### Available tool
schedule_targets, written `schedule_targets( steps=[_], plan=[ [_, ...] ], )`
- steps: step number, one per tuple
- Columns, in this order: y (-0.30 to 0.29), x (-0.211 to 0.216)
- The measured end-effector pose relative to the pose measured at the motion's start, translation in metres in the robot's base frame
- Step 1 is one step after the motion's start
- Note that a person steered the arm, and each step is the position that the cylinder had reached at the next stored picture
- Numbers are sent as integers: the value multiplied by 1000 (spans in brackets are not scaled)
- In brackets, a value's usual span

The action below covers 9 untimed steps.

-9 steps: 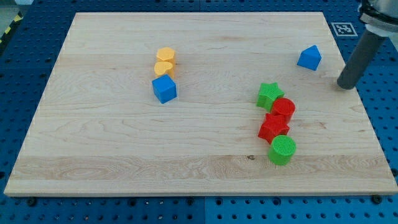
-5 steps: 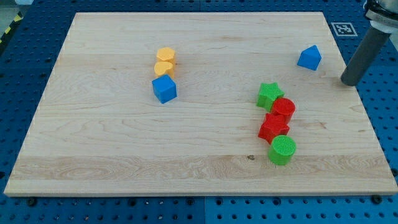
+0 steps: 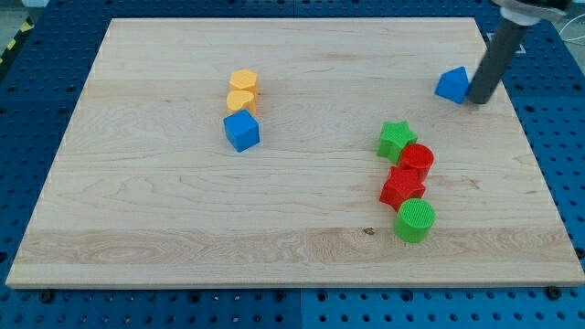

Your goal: Move the blue triangle closer to the yellow heart

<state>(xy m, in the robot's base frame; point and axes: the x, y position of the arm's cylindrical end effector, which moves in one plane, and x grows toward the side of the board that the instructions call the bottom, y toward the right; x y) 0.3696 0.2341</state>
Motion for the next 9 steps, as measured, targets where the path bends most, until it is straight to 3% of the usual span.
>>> schedule_targets(
  steps=[2,4,9],
  plan=[
    [-2,-6],
    [-18,-38],
    [-182,-41]
  ],
)
